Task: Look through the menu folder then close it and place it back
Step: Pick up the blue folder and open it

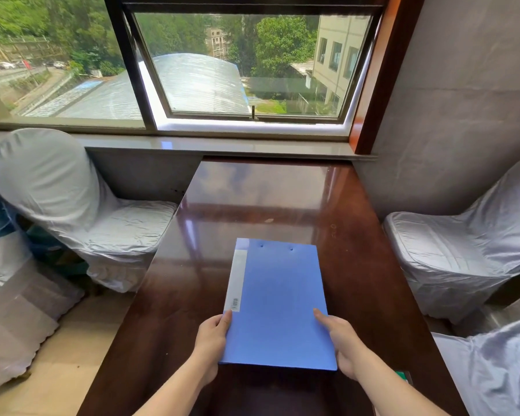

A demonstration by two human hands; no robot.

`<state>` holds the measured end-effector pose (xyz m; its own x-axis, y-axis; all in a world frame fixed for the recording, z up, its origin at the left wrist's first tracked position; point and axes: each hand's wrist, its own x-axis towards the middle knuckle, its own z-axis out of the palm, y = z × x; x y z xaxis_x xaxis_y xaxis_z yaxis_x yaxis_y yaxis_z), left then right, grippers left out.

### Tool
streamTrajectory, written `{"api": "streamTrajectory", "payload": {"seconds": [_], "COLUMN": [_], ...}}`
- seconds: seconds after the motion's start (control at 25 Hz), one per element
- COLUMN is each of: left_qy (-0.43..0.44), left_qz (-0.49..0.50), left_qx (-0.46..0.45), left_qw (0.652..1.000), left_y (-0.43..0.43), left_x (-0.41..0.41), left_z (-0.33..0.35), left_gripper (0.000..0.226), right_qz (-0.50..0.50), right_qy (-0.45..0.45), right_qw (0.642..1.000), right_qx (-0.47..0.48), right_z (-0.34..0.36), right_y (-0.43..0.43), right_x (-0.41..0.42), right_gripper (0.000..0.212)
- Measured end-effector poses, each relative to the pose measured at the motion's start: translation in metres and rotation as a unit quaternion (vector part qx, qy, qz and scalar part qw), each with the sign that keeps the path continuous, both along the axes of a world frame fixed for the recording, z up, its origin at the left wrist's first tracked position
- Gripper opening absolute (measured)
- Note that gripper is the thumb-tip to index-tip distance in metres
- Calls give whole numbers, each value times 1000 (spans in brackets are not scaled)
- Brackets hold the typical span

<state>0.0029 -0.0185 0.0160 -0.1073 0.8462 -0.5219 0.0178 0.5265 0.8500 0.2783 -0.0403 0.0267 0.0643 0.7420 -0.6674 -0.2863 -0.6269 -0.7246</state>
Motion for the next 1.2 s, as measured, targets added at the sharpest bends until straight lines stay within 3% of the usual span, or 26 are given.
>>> {"api": "streamTrajectory", "payload": {"seconds": [0.12, 0.24, 0.32, 0.44, 0.52, 0.6, 0.88, 1.2], "left_qy": [2, 35, 115, 255, 323, 347, 326, 325], "left_qz": [-34, -69, -123, -274, -313, -292, -247, -211], "left_qx": [38, 136, 206, 233, 257, 284, 292, 315], "left_qw": [999, 988, 964, 898, 856, 845, 864, 867], "left_y": [-5, -10, -16, -24, -27, -29, -43, -59], "left_x": [-2, 0, -2, -9, -12, -12, -13, -16], "left_z": [12, 27, 33, 35, 39, 43, 47, 57], "left_gripper": [33, 15, 41, 122, 132, 124, 93, 57], "right_qz": [5, -7, -19, -26, -22, -16, 6, 10], "right_qy": [21, 28, 33, 48, 68, 92, 96, 183], "right_qw": [999, 997, 995, 993, 991, 988, 981, 977], "right_qx": [48, 74, 89, 102, 111, 120, 167, 106], "right_z": [13, 23, 29, 39, 47, 54, 77, 86], "right_y": [5, 7, 7, 9, 10, 9, 5, -6], "right_x": [-1, -2, -1, 2, 2, 0, -9, -21], "right_gripper": [25, 23, 24, 25, 27, 28, 36, 95]}}
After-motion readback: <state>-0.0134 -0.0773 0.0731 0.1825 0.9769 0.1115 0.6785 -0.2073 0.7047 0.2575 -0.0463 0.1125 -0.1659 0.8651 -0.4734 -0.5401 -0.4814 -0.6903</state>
